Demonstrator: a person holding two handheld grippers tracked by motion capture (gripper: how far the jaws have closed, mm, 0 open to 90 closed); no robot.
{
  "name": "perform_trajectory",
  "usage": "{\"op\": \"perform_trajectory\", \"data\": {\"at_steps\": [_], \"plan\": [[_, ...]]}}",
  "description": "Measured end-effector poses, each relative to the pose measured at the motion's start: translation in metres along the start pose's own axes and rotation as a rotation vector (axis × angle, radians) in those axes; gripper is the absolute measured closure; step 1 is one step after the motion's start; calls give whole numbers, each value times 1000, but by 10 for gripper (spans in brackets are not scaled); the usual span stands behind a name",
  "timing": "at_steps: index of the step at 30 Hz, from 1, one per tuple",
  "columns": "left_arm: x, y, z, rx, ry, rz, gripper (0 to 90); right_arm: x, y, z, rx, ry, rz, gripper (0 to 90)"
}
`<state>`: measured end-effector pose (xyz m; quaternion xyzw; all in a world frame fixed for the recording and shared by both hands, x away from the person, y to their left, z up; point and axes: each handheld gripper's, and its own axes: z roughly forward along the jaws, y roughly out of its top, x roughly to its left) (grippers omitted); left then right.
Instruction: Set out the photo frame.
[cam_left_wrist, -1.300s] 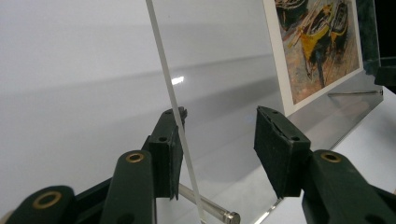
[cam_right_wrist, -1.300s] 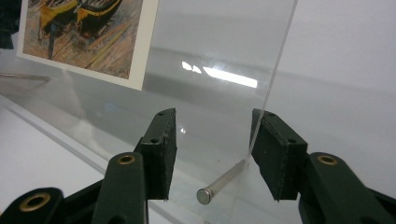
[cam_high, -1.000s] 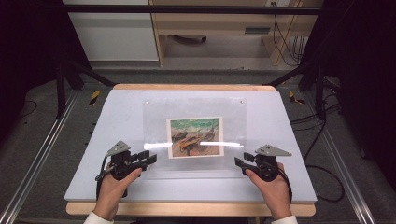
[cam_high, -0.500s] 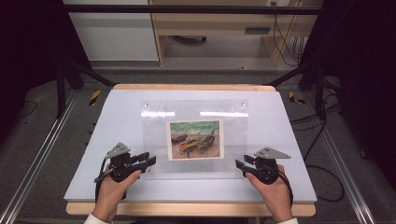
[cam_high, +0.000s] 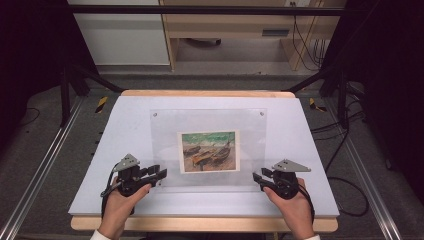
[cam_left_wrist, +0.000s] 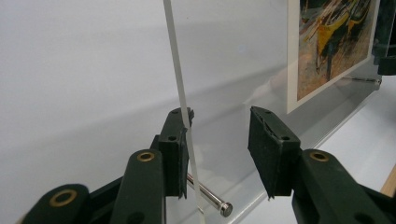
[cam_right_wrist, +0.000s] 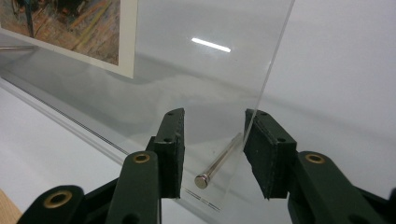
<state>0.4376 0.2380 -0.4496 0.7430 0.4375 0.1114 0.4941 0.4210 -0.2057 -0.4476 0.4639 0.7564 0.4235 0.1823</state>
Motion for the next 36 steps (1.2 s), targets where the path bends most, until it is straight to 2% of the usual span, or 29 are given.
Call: {"op": "perform_trajectory", "data": {"at_steps": [36], "plan": [[-5, -3, -3, 23, 7, 27, 583, 5, -7, -2, 25, -18, -36, 596]]}}
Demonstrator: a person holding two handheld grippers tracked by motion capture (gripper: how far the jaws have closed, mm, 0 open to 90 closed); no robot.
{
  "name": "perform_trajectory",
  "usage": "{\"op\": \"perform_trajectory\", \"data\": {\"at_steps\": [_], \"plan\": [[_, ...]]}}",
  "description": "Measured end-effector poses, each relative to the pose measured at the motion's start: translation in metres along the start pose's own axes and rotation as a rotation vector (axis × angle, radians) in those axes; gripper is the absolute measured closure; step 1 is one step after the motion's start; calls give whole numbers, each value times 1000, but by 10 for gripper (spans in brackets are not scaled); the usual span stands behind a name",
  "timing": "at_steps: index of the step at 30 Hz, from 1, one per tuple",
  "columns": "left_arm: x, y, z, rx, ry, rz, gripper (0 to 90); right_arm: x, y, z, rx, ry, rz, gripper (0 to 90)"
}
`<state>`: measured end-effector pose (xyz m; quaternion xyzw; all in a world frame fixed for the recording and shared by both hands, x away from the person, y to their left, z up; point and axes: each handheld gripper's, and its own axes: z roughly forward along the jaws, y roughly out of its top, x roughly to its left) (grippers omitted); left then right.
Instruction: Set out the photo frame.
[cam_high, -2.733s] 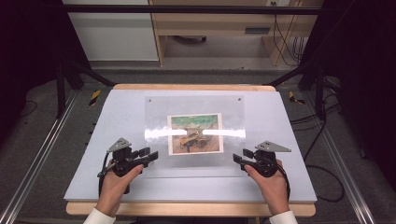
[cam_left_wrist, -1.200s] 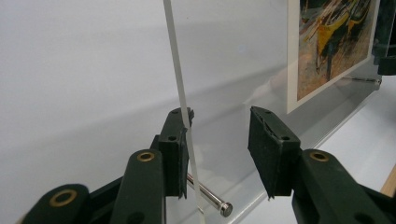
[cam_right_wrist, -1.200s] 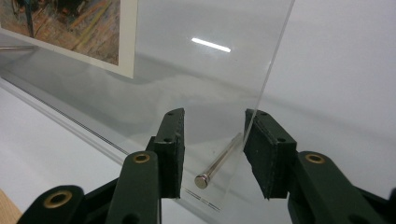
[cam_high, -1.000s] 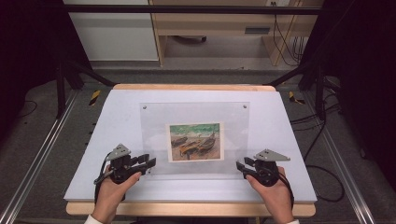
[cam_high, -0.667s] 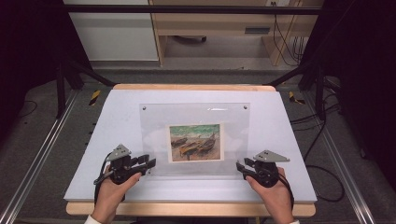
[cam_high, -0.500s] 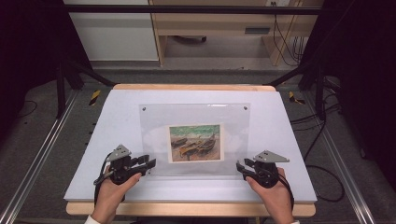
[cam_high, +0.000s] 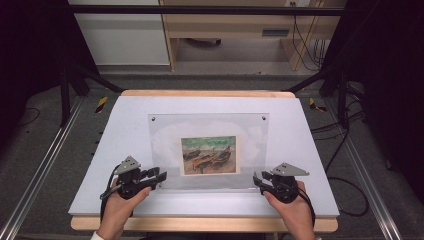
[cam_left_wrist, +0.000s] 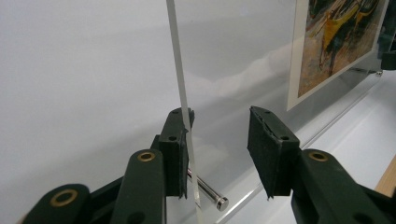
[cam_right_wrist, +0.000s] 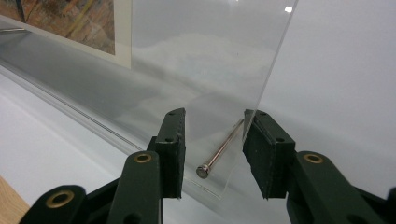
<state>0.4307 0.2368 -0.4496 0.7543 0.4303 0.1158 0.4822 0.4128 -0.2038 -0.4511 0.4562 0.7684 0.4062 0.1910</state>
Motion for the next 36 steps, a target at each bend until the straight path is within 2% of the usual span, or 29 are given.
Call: {"op": "perform_trajectory", "data": {"at_steps": [36], "plan": [[-3, -4, -3, 12, -5, 18, 580, 3, -6, -2, 20, 2, -9, 609]]}}
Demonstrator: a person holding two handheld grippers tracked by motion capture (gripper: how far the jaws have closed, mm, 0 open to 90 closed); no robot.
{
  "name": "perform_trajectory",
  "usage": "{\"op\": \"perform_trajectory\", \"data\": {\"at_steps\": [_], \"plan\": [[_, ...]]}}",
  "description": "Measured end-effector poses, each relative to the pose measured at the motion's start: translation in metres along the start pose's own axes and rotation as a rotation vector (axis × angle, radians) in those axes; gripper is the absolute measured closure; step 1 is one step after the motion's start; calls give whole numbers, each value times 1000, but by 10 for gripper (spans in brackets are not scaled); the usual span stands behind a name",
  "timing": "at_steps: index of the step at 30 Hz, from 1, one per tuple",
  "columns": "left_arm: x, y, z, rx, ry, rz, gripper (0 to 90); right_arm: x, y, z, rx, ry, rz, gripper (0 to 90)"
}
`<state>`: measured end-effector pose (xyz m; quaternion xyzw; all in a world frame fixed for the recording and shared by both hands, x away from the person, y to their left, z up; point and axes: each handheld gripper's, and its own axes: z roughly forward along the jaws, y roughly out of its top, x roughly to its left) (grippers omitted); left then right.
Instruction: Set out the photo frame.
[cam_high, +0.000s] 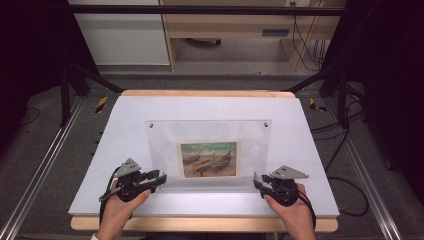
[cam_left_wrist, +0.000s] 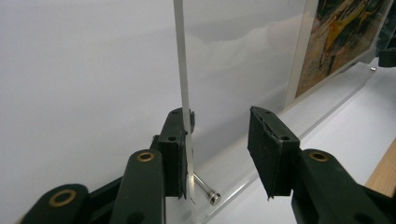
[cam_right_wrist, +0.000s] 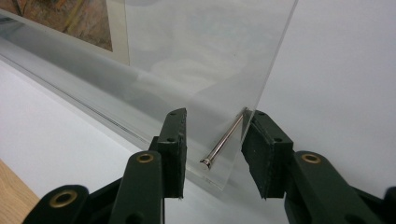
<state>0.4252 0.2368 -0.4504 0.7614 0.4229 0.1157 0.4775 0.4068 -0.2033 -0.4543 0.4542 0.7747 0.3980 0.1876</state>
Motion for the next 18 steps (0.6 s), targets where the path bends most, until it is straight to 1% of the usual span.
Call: {"op": "perform_trajectory", "data": {"at_steps": [3, 7, 8, 18], "plan": [[0, 0, -1, 4, 6, 3, 579, 0, 0, 0, 2, -1, -5, 610], [-1, -1, -1, 4, 6, 3, 579, 0, -1, 0, 3, -2, -7, 610], [-1, -1, 0, 3, -1, 3, 579, 0, -1, 0, 6, -1, -6, 611], [-1, -1, -1, 4, 1, 3, 577, 1, -1, 0, 7, -1, -7, 611]]}}
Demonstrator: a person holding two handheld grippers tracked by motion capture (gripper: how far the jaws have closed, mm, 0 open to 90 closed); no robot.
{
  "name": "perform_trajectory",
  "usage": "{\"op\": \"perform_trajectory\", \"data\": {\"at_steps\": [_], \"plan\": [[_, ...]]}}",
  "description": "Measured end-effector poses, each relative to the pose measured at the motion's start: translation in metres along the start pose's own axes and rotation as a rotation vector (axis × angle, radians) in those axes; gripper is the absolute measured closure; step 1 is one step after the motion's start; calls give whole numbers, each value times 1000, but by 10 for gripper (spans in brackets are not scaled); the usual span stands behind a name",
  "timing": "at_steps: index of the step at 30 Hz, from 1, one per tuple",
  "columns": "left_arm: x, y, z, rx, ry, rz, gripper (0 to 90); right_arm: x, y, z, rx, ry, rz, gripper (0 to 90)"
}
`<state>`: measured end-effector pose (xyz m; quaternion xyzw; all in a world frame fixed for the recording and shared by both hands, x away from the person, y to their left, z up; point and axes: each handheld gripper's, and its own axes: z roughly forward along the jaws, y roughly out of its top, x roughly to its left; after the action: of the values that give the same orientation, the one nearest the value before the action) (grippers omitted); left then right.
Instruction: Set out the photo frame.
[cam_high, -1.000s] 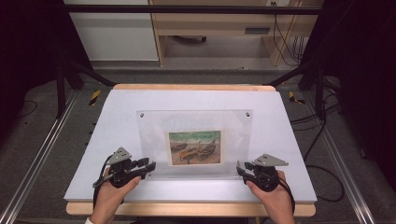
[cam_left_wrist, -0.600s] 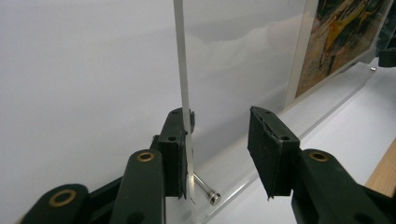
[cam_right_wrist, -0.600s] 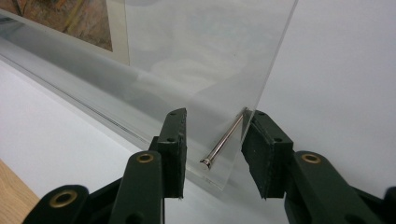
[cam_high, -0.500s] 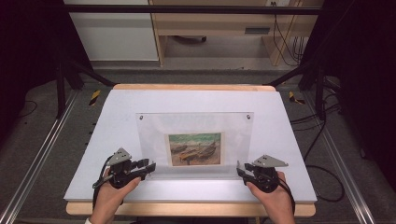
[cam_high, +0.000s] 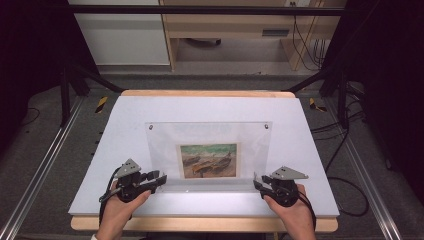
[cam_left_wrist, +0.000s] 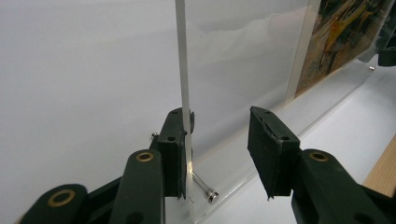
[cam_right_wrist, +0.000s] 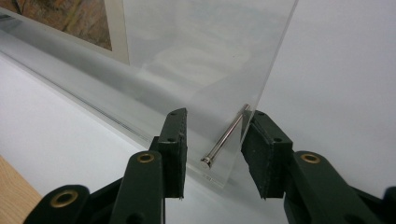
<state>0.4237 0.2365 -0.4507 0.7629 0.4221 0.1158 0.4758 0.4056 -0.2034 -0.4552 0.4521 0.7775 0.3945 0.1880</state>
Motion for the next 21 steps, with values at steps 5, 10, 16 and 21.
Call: {"op": "perform_trajectory", "data": {"at_steps": [5, 10, 16, 21], "plan": [[0, 0, 0, 0, 0, 0, 577, 0, 0, 0, 1, 0, 0, 611], [0, 0, 0, 2, 1, 3, 574, 0, 0, 0, 1, 1, 0, 611], [-1, 0, 0, 8, 2, 13, 572, 1, -2, 0, 5, -3, 1, 613], [-3, -2, -1, 11, 6, 19, 572, 2, -2, -1, 10, -2, -4, 616]]}}
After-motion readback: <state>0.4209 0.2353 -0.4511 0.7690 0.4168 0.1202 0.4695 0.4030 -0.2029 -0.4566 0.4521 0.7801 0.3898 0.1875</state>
